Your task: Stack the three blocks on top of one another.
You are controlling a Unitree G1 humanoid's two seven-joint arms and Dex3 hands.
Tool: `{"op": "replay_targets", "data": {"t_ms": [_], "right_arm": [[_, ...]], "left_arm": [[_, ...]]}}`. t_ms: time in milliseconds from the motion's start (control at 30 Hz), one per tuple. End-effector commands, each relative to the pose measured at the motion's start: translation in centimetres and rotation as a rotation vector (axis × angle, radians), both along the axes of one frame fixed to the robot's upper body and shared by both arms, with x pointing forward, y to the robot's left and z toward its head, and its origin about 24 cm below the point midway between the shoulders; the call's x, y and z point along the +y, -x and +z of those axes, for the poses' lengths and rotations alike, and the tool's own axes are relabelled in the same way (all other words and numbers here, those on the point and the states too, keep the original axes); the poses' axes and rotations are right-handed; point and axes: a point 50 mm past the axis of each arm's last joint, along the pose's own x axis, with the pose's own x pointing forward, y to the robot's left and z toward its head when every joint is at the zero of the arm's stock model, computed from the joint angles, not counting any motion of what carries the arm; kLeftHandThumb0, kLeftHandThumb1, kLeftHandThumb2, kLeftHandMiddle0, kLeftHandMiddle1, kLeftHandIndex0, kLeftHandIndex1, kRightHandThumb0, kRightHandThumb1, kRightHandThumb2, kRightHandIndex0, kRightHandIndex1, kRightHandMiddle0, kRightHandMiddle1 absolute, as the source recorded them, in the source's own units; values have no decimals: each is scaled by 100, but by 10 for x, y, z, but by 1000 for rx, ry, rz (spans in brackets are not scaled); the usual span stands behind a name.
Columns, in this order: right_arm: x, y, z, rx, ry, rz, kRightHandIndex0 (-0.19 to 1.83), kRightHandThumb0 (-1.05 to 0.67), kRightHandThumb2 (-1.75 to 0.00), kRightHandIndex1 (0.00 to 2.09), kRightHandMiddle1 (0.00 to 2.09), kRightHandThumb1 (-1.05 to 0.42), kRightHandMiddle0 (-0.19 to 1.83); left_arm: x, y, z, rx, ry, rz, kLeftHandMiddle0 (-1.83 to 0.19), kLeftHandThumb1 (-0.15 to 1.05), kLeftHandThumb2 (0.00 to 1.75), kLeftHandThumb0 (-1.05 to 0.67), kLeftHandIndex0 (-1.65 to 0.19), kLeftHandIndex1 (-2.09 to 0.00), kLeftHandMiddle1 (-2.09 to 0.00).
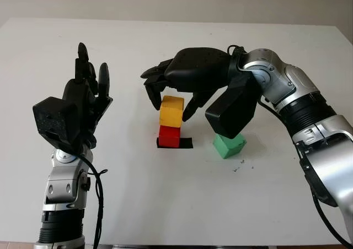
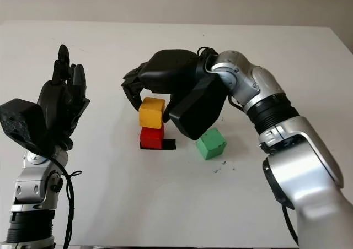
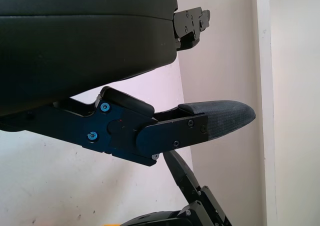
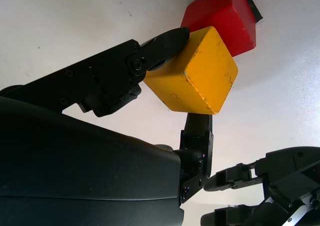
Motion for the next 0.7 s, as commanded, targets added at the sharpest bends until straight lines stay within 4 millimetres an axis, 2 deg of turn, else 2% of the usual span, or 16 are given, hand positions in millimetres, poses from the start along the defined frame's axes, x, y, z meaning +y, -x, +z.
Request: {"op": "replay_targets", "data": {"t_ms": [0,667], "right_arm": [[0,2,3,-13,-24,10,25,-39,-5,6,153,-93,32],[0,3,-6,-44,-7,34,25,-41,-5,6,153,-93,37]], "left_arm": [[0,3,3,-17,-9,-1,19,105,61,-77,19,0,0],[0,3,4,-20,-3,-2,19,105,61,-77,19,0,0]]}}
